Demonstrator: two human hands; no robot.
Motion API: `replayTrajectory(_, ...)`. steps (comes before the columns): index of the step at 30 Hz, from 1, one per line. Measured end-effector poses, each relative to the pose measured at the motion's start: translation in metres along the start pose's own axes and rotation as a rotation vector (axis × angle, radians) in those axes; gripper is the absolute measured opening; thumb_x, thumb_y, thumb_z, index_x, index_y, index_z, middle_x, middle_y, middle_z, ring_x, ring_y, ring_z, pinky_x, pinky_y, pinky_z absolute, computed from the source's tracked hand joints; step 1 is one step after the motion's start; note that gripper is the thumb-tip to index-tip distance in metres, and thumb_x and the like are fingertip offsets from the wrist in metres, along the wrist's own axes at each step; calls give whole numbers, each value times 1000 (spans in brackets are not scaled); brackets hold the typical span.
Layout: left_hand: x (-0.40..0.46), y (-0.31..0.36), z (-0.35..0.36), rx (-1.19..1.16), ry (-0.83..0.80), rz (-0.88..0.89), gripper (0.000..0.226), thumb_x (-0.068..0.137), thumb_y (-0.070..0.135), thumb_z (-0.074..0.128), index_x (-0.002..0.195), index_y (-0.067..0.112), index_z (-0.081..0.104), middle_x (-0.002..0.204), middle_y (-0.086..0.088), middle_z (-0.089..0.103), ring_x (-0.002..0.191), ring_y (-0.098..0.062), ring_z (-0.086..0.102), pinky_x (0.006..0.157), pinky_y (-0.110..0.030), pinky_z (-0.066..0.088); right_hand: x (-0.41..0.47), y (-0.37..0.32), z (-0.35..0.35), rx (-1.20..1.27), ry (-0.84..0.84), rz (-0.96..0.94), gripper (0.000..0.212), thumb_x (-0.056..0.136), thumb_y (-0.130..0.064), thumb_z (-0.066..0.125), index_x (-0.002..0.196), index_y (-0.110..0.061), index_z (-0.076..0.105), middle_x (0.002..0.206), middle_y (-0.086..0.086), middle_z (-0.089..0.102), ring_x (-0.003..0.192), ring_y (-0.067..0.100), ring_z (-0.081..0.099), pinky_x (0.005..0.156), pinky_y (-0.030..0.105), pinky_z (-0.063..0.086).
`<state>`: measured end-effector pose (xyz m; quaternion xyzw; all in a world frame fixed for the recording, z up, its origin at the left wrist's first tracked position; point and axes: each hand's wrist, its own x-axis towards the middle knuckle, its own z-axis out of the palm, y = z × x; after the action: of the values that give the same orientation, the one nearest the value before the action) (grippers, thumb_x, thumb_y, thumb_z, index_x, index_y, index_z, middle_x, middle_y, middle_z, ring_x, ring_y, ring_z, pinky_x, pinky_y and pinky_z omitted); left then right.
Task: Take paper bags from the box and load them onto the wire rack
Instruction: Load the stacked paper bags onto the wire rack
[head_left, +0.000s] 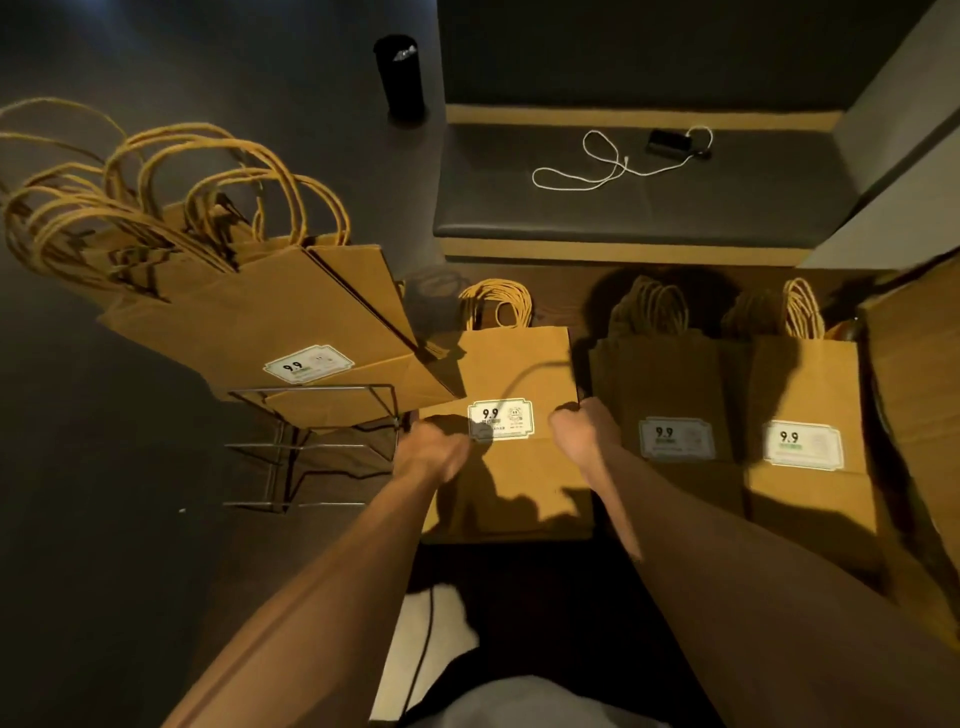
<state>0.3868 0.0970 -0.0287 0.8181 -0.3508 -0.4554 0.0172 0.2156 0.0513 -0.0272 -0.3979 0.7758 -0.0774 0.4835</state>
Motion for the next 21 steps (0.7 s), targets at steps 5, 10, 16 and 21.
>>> replayTrajectory(5,7,-3,7,-31,-60,-83,60,94,42,55,137,0,49,134,-17,54,119,-32,54,86,-32,43,8,10,1,51,-69,42,47,93,-17,52,139,-9,41,129,11,55,104,27,55,78,27,38)
replayTrajectory(10,10,-1,10,0,-25,-101,43,96,38,52,121,4,57,121,-14,58,104,-29,56,80,-32,42,12,6,-2,52,-20,40,37,93,-15,52,129,-8,51,122,12,60,105,29,57,78,26,39)
replayTrajectory(16,11,3,14,-65,21,-75,35,96,32,52,67,12,48,74,-5,49,76,-21,48,71,-31,37,9,0,-5,-79,7,1,29,97,-19,48,121,-5,55,114,12,58,87,25,49,73,27,39)
replayTrajectory(21,8,5,9,-102,20,-85,31,95,32,54,74,10,53,93,-10,57,93,-27,56,79,-34,48,2,-1,-9,-96,10,13,34,95,-21,45,123,-4,55,118,12,59,90,28,51,75,28,38)
